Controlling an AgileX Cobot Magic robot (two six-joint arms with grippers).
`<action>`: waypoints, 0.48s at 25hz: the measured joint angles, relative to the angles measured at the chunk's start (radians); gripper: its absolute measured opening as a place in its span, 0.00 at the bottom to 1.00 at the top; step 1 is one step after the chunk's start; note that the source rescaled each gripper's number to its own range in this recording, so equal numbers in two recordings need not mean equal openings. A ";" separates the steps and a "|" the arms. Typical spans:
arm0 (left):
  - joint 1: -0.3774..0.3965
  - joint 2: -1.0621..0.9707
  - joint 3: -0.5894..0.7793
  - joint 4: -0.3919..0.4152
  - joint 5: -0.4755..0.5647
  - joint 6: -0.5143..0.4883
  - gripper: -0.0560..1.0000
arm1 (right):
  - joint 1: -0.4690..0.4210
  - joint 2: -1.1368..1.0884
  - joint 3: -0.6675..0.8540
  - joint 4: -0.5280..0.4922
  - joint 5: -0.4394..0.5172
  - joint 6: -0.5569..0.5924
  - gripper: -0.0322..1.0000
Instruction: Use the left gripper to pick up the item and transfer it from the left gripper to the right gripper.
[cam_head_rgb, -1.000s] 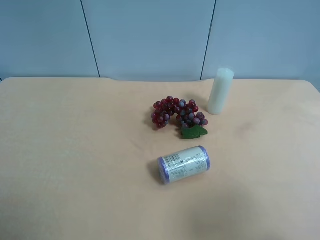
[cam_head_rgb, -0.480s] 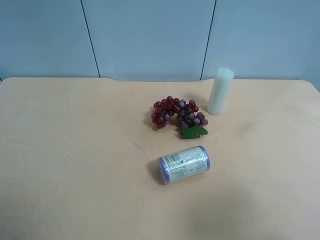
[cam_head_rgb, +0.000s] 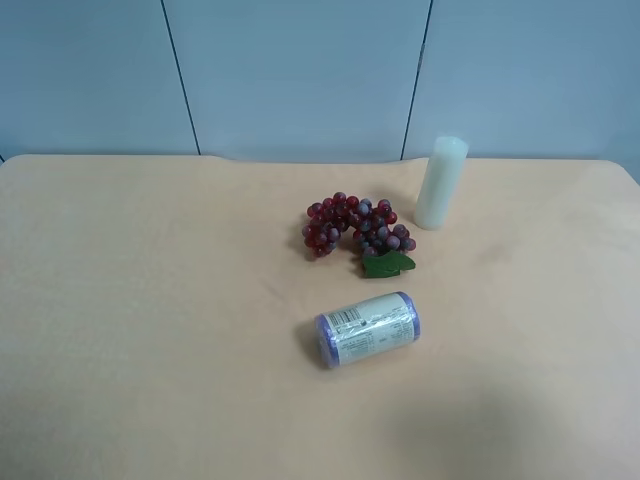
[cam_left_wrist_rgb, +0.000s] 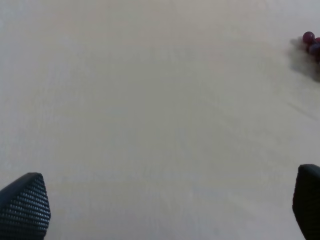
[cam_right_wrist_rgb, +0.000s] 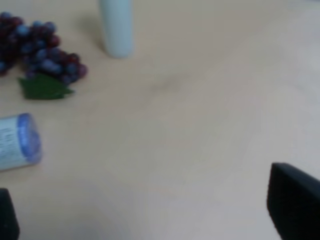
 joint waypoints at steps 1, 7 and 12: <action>0.000 0.000 0.000 0.000 0.000 0.000 1.00 | -0.016 0.000 0.000 0.000 0.000 0.000 1.00; 0.000 0.000 0.000 0.000 0.000 0.000 1.00 | -0.058 0.000 0.000 0.000 0.000 0.000 1.00; 0.000 0.000 0.000 0.000 0.000 0.000 1.00 | -0.058 0.000 0.000 0.000 0.000 0.000 1.00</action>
